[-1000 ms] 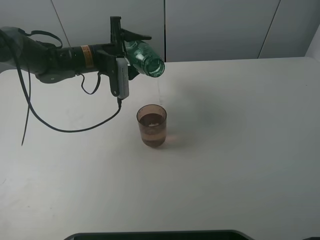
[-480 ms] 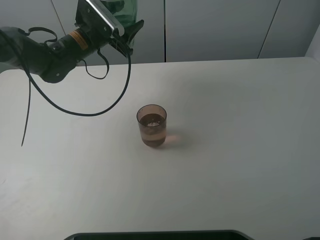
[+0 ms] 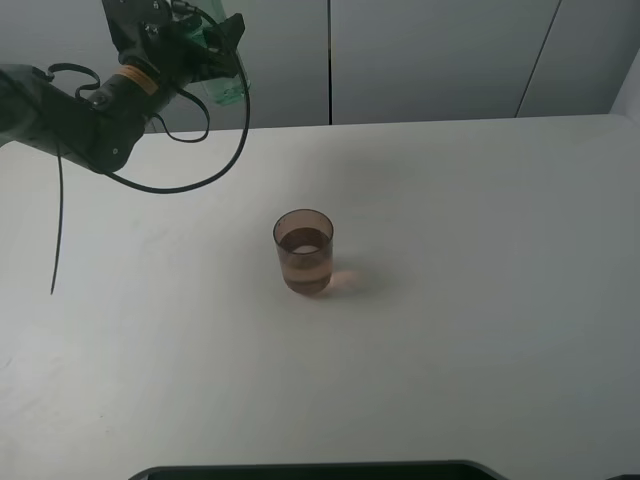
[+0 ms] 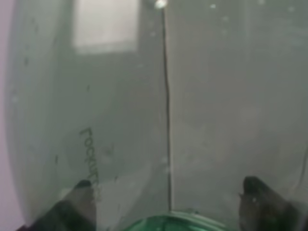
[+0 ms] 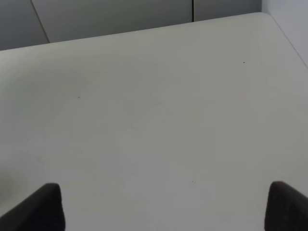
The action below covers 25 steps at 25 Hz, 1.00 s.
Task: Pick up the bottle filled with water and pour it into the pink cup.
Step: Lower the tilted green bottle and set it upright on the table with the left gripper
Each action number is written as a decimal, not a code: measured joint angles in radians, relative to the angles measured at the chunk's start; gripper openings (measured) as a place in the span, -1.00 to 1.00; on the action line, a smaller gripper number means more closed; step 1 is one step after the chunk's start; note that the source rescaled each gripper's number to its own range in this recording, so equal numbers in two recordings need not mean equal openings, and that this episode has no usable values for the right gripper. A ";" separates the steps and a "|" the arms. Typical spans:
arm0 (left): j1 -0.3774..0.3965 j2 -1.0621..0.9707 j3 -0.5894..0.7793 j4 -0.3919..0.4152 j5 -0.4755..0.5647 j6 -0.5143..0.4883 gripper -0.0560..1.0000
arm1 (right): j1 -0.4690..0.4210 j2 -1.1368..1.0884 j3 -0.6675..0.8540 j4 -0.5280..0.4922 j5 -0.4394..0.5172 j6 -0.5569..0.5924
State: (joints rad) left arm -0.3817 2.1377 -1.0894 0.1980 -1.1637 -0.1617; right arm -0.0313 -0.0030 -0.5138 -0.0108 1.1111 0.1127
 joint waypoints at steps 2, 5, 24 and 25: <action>0.015 0.000 0.038 -0.023 0.008 0.011 -0.86 | 0.000 0.000 0.000 0.000 0.000 0.000; 0.033 0.000 0.078 -0.041 0.036 0.063 -0.86 | 0.000 0.000 0.000 0.000 0.000 0.000; 0.033 0.171 0.097 -0.114 0.010 0.114 -0.86 | 0.000 0.000 0.000 0.000 0.000 -0.002; 0.033 0.171 0.097 -0.116 0.010 0.114 -0.86 | 0.000 0.000 0.000 0.000 0.000 -0.002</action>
State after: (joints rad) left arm -0.3491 2.3083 -0.9926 0.0818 -1.1539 -0.0479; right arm -0.0313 -0.0030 -0.5138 -0.0108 1.1111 0.1109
